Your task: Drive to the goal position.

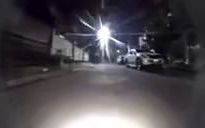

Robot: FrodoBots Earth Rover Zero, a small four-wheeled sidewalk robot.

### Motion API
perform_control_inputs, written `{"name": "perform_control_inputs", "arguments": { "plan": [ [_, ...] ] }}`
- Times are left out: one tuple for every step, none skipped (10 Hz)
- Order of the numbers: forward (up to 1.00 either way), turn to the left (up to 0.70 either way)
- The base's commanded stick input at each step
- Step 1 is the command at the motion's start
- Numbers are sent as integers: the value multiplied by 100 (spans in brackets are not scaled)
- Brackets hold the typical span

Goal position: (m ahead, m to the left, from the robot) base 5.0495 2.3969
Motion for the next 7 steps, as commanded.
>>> {"name": "perform_control_inputs", "arguments": {
  "plan": [
    [100, 5],
    [100, 5],
    [100, 5],
    [100, 5],
    [100, 5],
    [100, 5],
    [100, 5]
  ]
}}
